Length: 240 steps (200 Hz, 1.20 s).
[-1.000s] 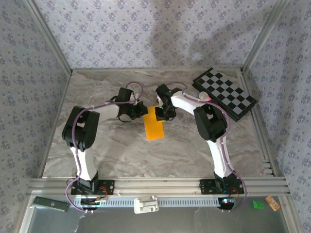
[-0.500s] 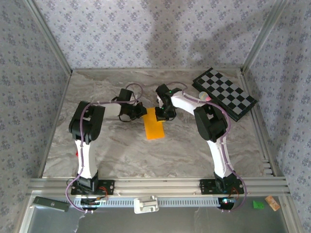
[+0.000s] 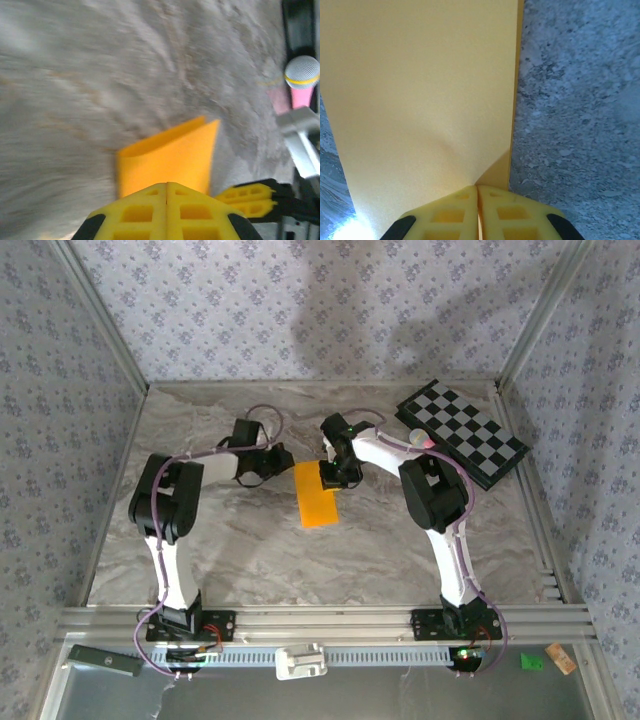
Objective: Fold a paper plane with a square sheet of paper (pick it up from the middle)
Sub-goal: First fold in half a square sheet of paper at the center of the table.
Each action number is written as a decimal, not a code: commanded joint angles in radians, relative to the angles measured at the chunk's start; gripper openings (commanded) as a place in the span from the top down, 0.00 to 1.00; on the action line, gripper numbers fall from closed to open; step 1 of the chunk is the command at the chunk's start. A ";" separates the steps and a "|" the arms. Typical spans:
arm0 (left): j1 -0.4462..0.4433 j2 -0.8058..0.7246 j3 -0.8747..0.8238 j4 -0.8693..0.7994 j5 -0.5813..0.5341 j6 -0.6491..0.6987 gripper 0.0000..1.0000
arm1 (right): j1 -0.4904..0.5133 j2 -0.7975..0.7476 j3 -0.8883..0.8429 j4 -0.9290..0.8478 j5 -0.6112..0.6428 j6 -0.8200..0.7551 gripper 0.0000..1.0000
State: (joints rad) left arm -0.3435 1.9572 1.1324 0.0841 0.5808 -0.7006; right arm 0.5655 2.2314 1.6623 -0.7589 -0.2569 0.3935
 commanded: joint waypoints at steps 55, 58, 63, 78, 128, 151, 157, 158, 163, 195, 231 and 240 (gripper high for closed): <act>-0.029 0.117 0.105 -0.029 -0.030 -0.024 1.00 | -0.031 0.159 -0.122 -0.159 0.271 -0.025 0.90; -0.027 0.120 0.106 -0.029 -0.037 -0.023 1.00 | -0.033 0.159 -0.122 -0.158 0.271 -0.025 0.90; -0.024 0.124 0.103 -0.026 -0.044 -0.023 1.00 | -0.032 0.160 -0.122 -0.159 0.271 -0.025 0.90; -0.010 0.145 0.105 -0.032 -0.058 -0.022 1.00 | -0.033 0.159 -0.122 -0.159 0.277 -0.028 0.90; 0.071 0.171 0.099 -0.080 -0.112 -0.003 1.00 | -0.036 0.155 -0.122 -0.165 0.303 -0.048 0.90; 0.105 0.162 0.116 -0.104 -0.104 0.010 1.00 | -0.036 0.153 -0.115 -0.169 0.311 -0.057 0.90; 0.109 0.157 0.125 -0.118 -0.104 0.019 1.00 | -0.036 0.153 -0.112 -0.169 0.313 -0.061 0.90; 0.109 0.155 0.127 -0.121 -0.104 0.021 1.00 | -0.035 0.152 -0.112 -0.169 0.314 -0.063 0.90; 0.111 0.147 0.138 -0.138 -0.101 0.031 1.00 | -0.035 0.153 -0.108 -0.171 0.316 -0.067 0.90; 0.112 0.072 0.190 -0.237 -0.087 0.084 1.00 | -0.026 0.153 -0.060 -0.199 0.331 -0.132 0.90; 0.107 -0.002 0.153 -0.226 -0.044 0.047 1.00 | -0.022 0.164 0.006 -0.275 0.246 -0.209 0.89; 0.101 -0.011 0.135 -0.207 -0.015 0.028 1.00 | -0.022 0.159 0.021 -0.291 0.234 -0.225 0.89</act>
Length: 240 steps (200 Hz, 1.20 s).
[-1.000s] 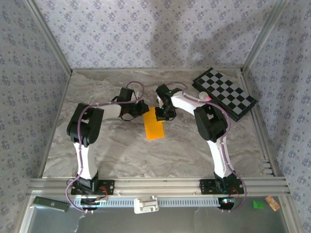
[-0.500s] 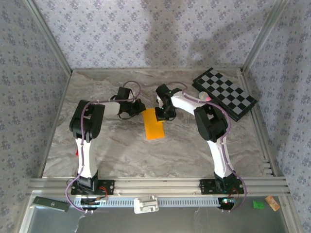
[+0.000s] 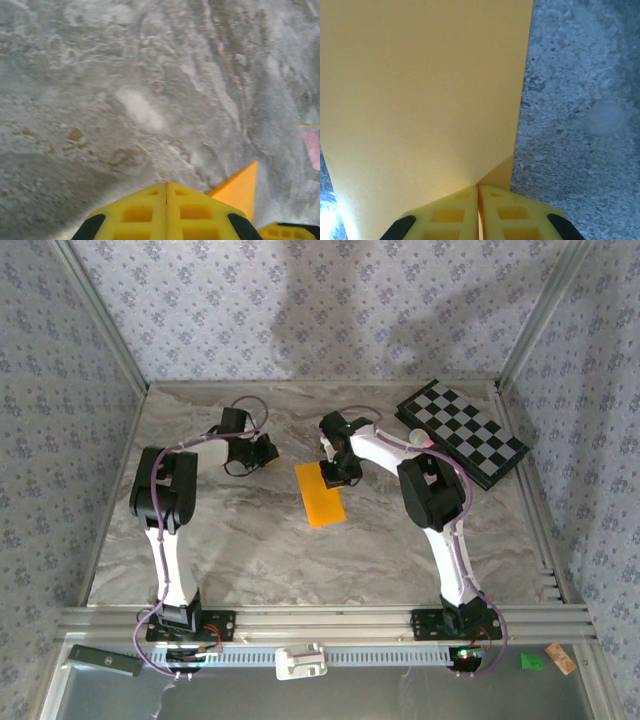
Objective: Fold a paper plane with a square sheet of paper (pick it up from the middle)
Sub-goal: First fold in half a square sheet of paper at the center of the table.
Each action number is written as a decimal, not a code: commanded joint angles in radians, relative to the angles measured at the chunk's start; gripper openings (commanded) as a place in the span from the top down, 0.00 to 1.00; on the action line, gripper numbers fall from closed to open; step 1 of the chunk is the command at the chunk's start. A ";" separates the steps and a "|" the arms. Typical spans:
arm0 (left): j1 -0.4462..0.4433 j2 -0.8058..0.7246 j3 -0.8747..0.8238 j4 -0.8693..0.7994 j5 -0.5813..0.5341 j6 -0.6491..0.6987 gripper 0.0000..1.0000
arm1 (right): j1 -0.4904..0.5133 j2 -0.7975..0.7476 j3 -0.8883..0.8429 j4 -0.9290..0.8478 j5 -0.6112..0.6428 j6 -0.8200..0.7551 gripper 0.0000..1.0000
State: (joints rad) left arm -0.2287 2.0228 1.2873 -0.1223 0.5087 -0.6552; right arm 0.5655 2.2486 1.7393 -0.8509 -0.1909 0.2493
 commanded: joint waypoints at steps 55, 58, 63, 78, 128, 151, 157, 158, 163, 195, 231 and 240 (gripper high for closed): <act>-0.123 -0.045 -0.038 0.045 0.137 -0.067 1.00 | -0.033 0.148 0.080 -0.275 0.122 -0.159 0.88; -0.128 -0.042 -0.041 0.052 0.138 -0.072 1.00 | -0.034 0.148 0.087 -0.275 0.121 -0.160 0.87; -0.135 -0.036 -0.043 0.063 0.141 -0.081 1.00 | -0.033 0.150 0.097 -0.277 0.116 -0.163 0.87; -0.151 -0.016 -0.048 0.095 0.153 -0.109 1.00 | -0.035 0.154 0.128 -0.287 0.096 -0.178 0.87; -0.175 0.038 -0.032 0.076 0.136 -0.119 1.00 | -0.052 0.160 0.189 -0.267 0.064 -0.195 0.87; -0.174 0.051 -0.033 0.064 0.120 -0.122 1.00 | -0.059 0.129 0.182 -0.210 -0.005 -0.172 0.86; -0.175 0.052 -0.032 0.064 0.119 -0.124 1.00 | -0.059 0.113 0.174 -0.190 -0.022 -0.155 0.86; -0.175 0.053 -0.032 0.064 0.119 -0.125 1.00 | -0.060 0.111 0.171 -0.182 -0.025 -0.151 0.86; -0.175 0.056 -0.033 0.063 0.117 -0.125 1.00 | -0.059 0.097 0.160 -0.161 -0.040 -0.134 0.86; -0.175 0.072 -0.036 0.035 0.092 -0.119 1.00 | -0.064 -0.052 0.036 0.008 -0.108 0.004 0.85; -0.176 0.074 -0.042 0.012 0.067 -0.101 1.00 | -0.058 -0.179 -0.166 0.213 -0.256 0.146 0.82; -0.176 0.074 -0.042 0.011 0.065 -0.098 1.00 | -0.049 -0.174 -0.189 0.226 -0.290 0.154 0.82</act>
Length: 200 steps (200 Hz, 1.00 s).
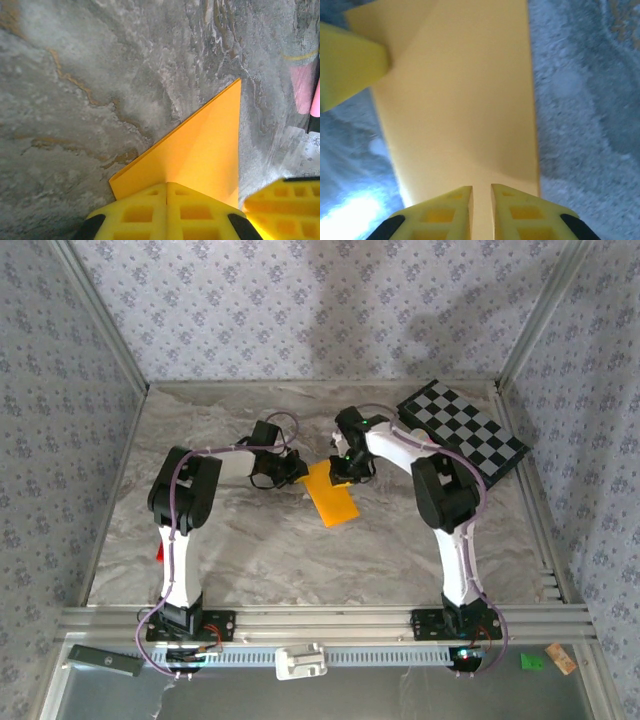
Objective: Fold a paper plane with a square sheet of paper (pick it up from the middle)
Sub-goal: First fold in half a square sheet of paper at the center of the table.
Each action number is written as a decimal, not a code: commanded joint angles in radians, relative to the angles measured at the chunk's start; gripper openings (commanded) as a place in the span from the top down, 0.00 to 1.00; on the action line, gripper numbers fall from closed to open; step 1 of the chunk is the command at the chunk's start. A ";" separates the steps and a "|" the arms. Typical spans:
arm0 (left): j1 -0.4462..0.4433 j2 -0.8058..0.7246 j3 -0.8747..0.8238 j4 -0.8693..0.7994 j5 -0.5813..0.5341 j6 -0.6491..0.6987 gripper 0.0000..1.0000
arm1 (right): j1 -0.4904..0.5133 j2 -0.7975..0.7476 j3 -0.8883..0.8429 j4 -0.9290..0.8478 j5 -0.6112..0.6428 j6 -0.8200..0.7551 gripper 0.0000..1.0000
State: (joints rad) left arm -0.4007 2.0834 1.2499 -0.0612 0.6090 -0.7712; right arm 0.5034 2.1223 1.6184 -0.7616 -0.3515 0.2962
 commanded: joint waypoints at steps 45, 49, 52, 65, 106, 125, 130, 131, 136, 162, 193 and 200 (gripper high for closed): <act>-0.004 0.019 -0.004 -0.058 -0.038 0.024 1.00 | 0.055 -0.001 -0.115 0.187 -0.217 0.117 0.89; -0.004 0.017 -0.004 -0.058 -0.040 0.024 1.00 | 0.057 0.003 -0.114 0.191 -0.228 0.116 0.89; -0.004 0.017 -0.005 -0.060 -0.041 0.024 1.00 | 0.059 0.007 -0.113 0.192 -0.235 0.116 0.89; -0.004 0.017 -0.005 -0.063 -0.043 0.026 1.00 | 0.064 0.023 -0.102 0.192 -0.250 0.115 0.91; -0.004 0.020 -0.010 -0.060 -0.049 0.021 1.00 | 0.067 0.054 -0.101 0.207 -0.288 0.111 0.91; -0.004 0.025 -0.008 -0.061 -0.053 0.021 1.00 | 0.073 0.066 -0.102 0.193 -0.287 0.098 0.91; -0.004 0.027 -0.008 -0.063 -0.054 0.021 1.00 | 0.073 0.067 -0.105 0.189 -0.284 0.096 0.91; -0.004 0.027 -0.008 -0.063 -0.055 0.020 1.00 | 0.074 0.067 -0.106 0.188 -0.284 0.095 0.91; -0.004 0.027 -0.010 -0.064 -0.056 0.021 1.00 | 0.075 0.067 -0.109 0.185 -0.282 0.091 0.91; -0.003 0.034 -0.010 -0.071 -0.062 0.028 1.00 | 0.077 0.046 -0.146 0.167 -0.282 0.074 0.91; 0.004 0.042 -0.017 -0.075 -0.074 0.040 1.00 | 0.078 -0.001 -0.205 0.135 -0.289 0.043 0.91; 0.005 0.044 -0.018 -0.074 -0.078 0.041 1.00 | 0.079 -0.012 -0.217 0.133 -0.295 0.038 0.91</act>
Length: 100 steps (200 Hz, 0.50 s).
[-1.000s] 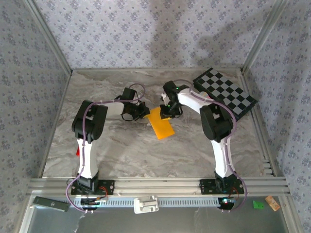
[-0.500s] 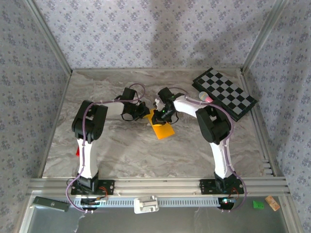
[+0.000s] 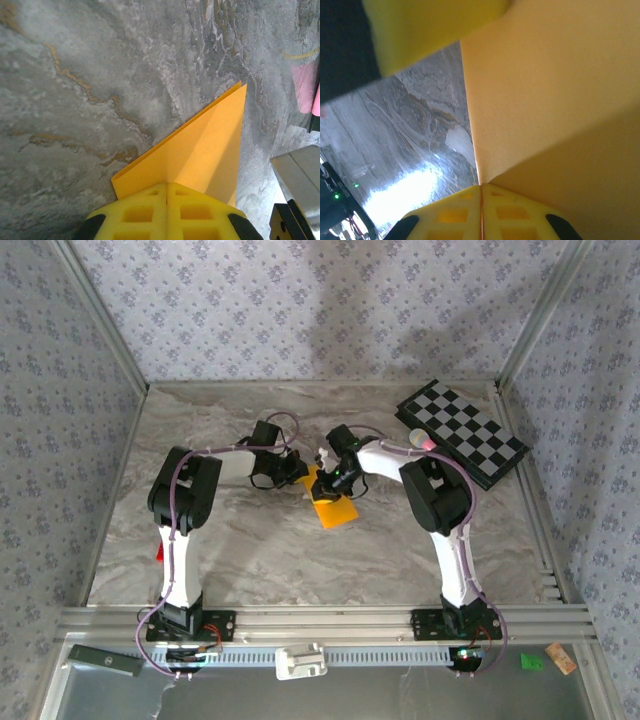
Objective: Fold a paper plane with a square sheet of paper (pick it up from the middle)
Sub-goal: First fold in half a square sheet of paper at the center of the table.
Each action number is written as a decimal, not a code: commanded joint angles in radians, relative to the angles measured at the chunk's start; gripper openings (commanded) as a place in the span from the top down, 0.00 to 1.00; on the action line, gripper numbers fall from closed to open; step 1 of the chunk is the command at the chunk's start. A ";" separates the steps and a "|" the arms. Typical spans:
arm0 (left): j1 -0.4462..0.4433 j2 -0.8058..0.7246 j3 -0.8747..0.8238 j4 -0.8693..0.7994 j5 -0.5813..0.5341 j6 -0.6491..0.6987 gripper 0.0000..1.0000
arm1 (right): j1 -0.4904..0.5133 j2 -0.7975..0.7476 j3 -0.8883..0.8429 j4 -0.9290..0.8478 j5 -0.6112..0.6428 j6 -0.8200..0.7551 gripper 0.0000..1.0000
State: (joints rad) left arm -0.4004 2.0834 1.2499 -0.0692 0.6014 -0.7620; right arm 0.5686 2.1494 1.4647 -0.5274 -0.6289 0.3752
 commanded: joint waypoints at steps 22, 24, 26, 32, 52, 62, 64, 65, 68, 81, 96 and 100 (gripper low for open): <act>0.010 0.050 -0.024 -0.067 -0.075 0.038 1.00 | 0.019 -0.064 -0.102 -0.105 -0.042 -0.054 0.90; 0.011 0.051 -0.025 -0.067 -0.076 0.039 1.00 | 0.020 -0.066 -0.105 -0.106 -0.042 -0.055 0.90; 0.011 0.052 -0.026 -0.067 -0.076 0.040 1.00 | 0.021 -0.068 -0.109 -0.106 -0.042 -0.056 0.90; 0.013 0.053 -0.027 -0.067 -0.077 0.041 1.00 | 0.026 -0.074 -0.118 -0.107 -0.043 -0.058 0.90; 0.020 0.055 -0.034 -0.067 -0.081 0.046 1.00 | 0.036 -0.094 -0.154 -0.105 -0.039 -0.054 0.89; 0.022 0.056 -0.035 -0.069 -0.081 0.051 1.00 | 0.040 -0.106 -0.172 -0.103 -0.038 -0.051 0.89; 0.023 0.056 -0.036 -0.068 -0.082 0.052 1.00 | 0.041 -0.108 -0.176 -0.103 -0.037 -0.050 0.89; 0.023 0.056 -0.035 -0.068 -0.082 0.052 1.00 | 0.042 -0.109 -0.177 -0.102 -0.037 -0.050 0.89; 0.024 0.056 -0.035 -0.070 -0.083 0.054 1.00 | 0.043 -0.113 -0.183 -0.102 -0.037 -0.050 0.89; 0.027 0.058 -0.034 -0.073 -0.084 0.060 1.00 | 0.051 -0.127 -0.203 -0.103 -0.035 -0.051 0.89; 0.029 0.060 -0.029 -0.078 -0.080 0.075 1.00 | 0.059 -0.141 -0.218 -0.114 -0.031 -0.059 0.89; 0.029 0.058 -0.028 -0.081 -0.079 0.082 1.00 | 0.061 -0.145 -0.222 -0.117 -0.029 -0.060 0.89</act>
State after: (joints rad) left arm -0.3946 2.0846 1.2469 -0.0677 0.6102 -0.7341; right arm 0.6044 2.0357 1.2842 -0.5491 -0.6537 0.3424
